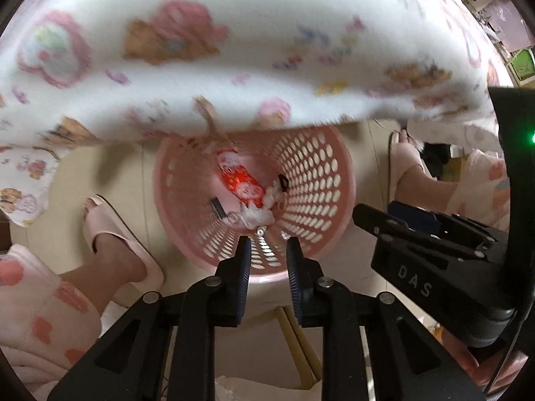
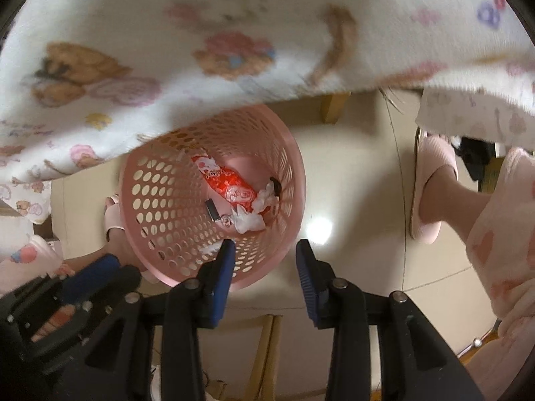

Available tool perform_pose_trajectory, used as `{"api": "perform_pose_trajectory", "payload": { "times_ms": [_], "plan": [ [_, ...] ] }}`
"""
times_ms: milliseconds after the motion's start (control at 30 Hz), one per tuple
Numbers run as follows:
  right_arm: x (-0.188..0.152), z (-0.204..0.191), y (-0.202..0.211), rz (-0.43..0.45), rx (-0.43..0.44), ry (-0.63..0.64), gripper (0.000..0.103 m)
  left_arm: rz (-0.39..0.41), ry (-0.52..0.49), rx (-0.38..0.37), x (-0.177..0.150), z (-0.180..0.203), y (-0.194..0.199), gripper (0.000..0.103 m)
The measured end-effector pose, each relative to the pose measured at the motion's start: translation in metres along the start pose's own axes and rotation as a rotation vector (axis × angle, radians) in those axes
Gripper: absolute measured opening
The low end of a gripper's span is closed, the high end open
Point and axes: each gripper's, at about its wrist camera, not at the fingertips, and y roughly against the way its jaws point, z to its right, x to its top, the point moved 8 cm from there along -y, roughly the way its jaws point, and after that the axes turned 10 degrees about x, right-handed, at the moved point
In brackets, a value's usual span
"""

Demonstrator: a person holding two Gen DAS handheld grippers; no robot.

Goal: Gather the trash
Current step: 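Open both grippers to drop the items into the pink basket, then raise both grippers back over the table toward the spoon and clothespin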

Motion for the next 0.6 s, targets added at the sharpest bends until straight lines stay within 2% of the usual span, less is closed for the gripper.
{"api": "perform_pose_trajectory", "payload": {
  "times_ms": [133, 233, 333, 467, 600],
  "plan": [
    [0.000, -0.005, 0.001, 0.001, 0.001, 0.024, 0.037, 0.033, 0.024, 0.011, 0.001, -0.010, 0.014, 0.026],
    [0.002, -0.010, 0.005, 0.019, -0.003, 0.065, 0.037, 0.106, 0.015, 0.044, 0.002, -0.014, 0.033, 0.026],
    [0.005, -0.021, 0.020, 0.072, -0.010, 0.120, 0.037, 0.210, 0.028, 0.083, 0.008, -0.024, 0.058, 0.027],
    [0.009, -0.039, 0.048, 0.181, -0.043, 0.223, 0.037, 0.274, 0.101, 0.031, 0.011, -0.040, 0.083, 0.030],
    [0.009, -0.062, 0.076, 0.290, -0.038, 0.323, 0.037, 0.400, 0.106, 0.086, 0.017, -0.052, 0.113, 0.035]
  ]
}}
